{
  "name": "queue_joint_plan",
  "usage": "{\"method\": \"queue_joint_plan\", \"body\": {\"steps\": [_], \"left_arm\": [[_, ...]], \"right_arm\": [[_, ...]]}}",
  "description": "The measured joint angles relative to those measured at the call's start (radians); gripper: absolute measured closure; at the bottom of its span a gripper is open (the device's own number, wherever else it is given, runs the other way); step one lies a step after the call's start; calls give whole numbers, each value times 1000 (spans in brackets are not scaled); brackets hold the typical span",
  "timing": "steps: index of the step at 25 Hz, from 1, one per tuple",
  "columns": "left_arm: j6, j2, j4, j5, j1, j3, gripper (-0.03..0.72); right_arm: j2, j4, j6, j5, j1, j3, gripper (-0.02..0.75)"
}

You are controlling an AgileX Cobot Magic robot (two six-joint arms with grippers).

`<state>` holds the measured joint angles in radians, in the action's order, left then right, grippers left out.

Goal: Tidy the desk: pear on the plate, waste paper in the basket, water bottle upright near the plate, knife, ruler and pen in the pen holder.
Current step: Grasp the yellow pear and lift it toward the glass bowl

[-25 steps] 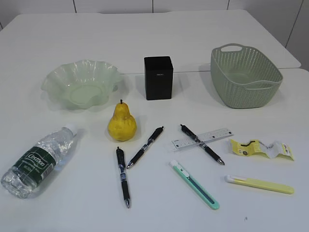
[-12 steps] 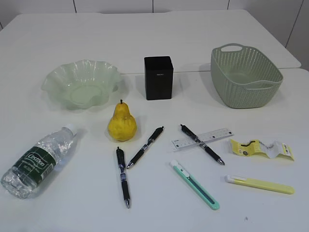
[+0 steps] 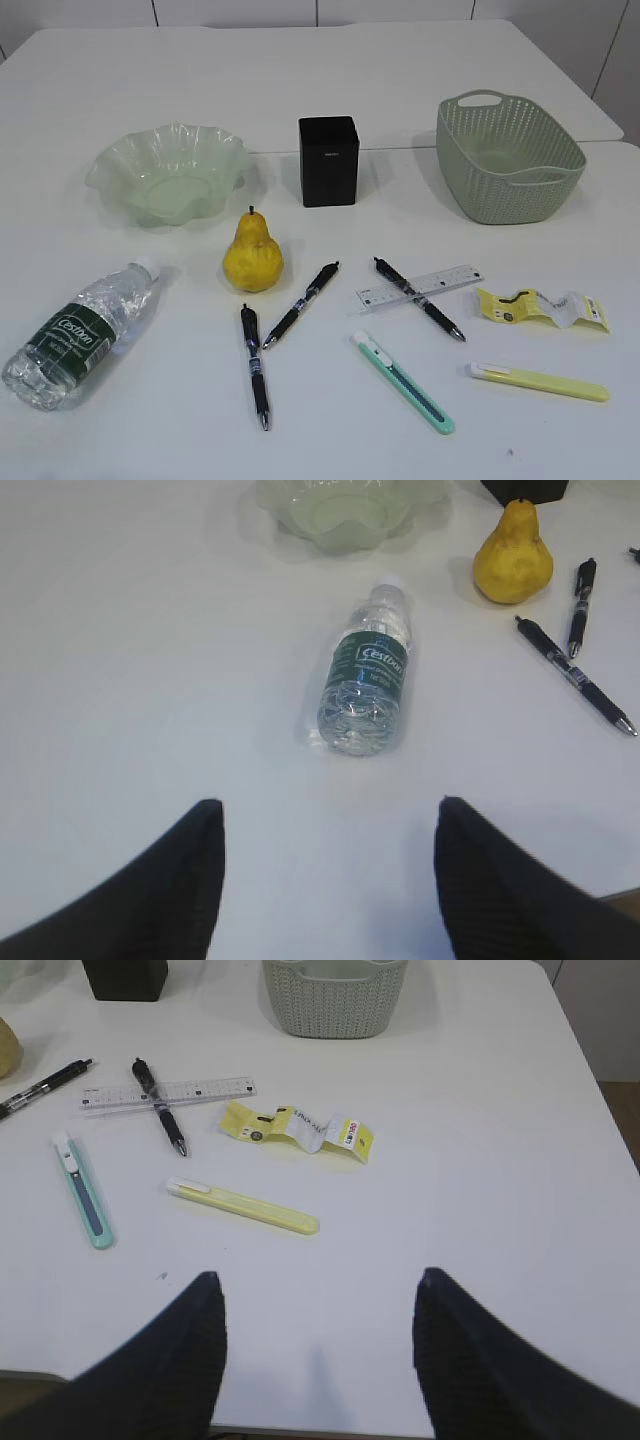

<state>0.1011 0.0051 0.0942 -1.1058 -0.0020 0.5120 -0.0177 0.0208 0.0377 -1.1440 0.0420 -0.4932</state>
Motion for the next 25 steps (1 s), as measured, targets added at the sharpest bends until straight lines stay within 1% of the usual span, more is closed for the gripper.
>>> {"method": "queue_joint_plan", "body": {"steps": [5,8,11,18,25], "left_arm": [[0,0,0,0,0,0,223],[0,4,2,-6,0,0,223],[0,39,2,-24,0,16,223],[0,206,2,-24,0,97,223],[0,366,2,-24,0,202,224]], "right_arm": [[0,2,-4,-2,0,0,266],[25,6,-17,-38,0,-15,266],[113,8,-32,-69,1,-45,266],[302,14,-77,-73,3,-148,265],[536,14,-124,-107,12,-218,266]]}}
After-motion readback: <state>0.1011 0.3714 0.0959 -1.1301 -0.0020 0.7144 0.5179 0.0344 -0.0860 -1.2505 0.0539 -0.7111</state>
